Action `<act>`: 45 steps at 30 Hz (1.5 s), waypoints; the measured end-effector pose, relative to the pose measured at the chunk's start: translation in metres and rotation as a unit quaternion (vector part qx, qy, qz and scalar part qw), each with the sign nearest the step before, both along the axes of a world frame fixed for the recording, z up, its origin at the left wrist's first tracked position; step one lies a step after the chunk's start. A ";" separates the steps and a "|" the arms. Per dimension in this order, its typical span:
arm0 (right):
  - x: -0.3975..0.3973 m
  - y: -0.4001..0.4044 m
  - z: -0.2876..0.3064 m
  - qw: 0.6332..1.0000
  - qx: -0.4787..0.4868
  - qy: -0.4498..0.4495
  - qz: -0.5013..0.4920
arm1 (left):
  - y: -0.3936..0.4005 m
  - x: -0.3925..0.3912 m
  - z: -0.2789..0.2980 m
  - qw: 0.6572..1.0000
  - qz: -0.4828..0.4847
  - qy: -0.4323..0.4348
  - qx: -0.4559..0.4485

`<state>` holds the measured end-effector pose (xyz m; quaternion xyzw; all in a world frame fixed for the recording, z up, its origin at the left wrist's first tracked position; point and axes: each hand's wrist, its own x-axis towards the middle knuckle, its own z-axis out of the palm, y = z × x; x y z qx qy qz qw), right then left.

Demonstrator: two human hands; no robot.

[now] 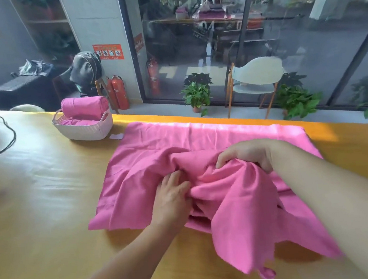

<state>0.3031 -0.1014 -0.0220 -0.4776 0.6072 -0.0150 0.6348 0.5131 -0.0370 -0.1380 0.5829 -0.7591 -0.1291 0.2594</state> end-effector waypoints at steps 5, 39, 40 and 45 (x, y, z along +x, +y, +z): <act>-0.025 -0.053 0.007 0.900 -0.201 0.386 0.020 | -0.069 0.025 0.063 0.989 0.016 0.064 0.132; -0.088 -0.125 0.010 0.793 -0.144 0.589 -0.056 | -0.245 0.159 0.132 0.976 0.111 -0.102 0.160; -0.090 -0.128 0.005 0.784 -0.154 0.598 -0.061 | -0.248 0.149 0.132 0.979 0.096 -0.123 0.135; -0.048 -0.157 -0.013 0.836 -0.334 0.436 0.007 | -0.248 0.088 0.137 0.999 0.012 -0.026 0.047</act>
